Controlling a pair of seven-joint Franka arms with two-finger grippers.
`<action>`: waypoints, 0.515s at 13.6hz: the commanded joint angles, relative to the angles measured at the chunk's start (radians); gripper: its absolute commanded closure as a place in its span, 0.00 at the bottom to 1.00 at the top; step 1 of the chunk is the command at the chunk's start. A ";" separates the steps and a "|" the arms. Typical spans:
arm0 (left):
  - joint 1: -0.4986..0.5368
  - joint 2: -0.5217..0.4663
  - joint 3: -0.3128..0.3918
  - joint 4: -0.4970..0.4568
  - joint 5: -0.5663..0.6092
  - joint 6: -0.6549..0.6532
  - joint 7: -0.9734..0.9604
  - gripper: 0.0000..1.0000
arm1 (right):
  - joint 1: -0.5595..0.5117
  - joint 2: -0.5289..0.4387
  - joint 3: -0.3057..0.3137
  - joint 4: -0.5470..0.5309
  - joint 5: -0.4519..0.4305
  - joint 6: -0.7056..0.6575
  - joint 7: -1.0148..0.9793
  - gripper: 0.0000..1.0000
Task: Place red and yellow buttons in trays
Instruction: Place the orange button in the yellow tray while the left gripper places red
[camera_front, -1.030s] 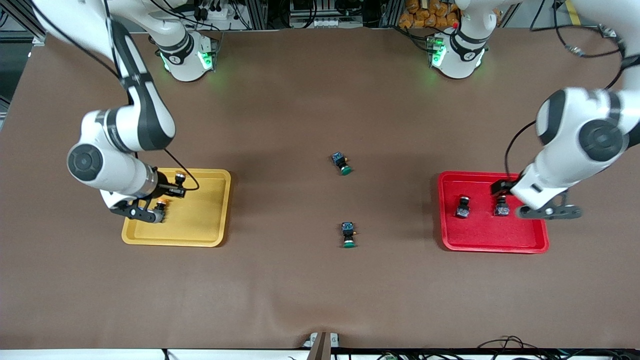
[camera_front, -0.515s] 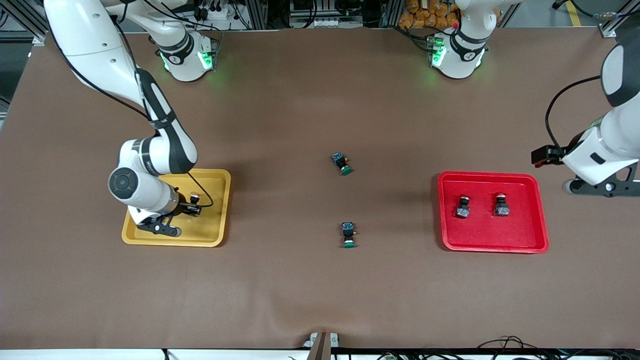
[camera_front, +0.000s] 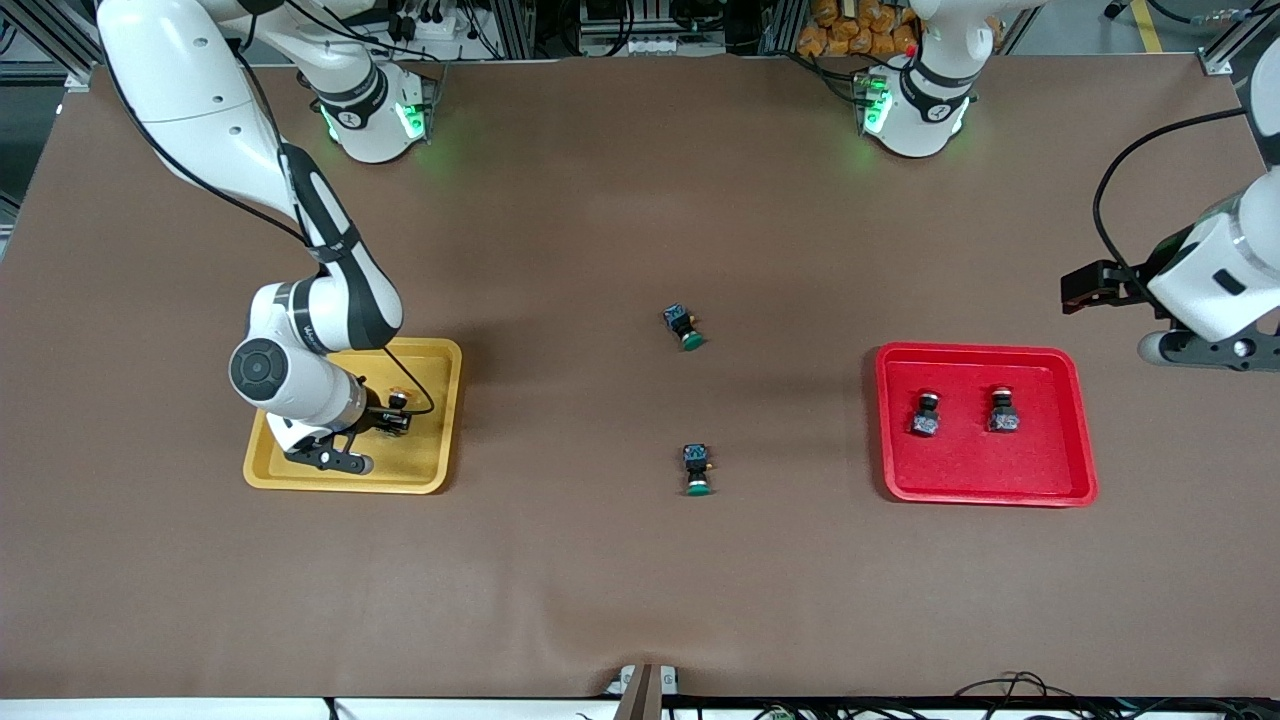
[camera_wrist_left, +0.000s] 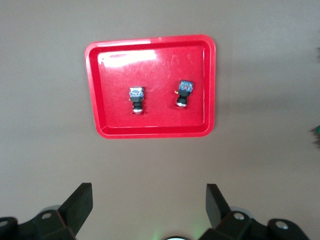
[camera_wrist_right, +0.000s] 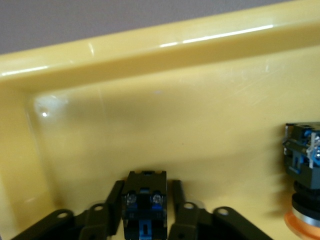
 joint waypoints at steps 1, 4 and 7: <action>-0.003 0.000 -0.003 0.025 -0.014 -0.021 -0.002 0.00 | -0.006 -0.043 0.003 0.002 0.011 -0.077 -0.028 0.00; -0.003 0.000 0.000 0.030 -0.025 -0.021 -0.004 0.00 | -0.051 -0.158 0.000 -0.002 0.011 -0.240 -0.121 0.00; -0.012 -0.052 0.016 0.028 -0.025 -0.021 -0.051 0.00 | -0.138 -0.316 0.000 -0.004 0.009 -0.418 -0.254 0.00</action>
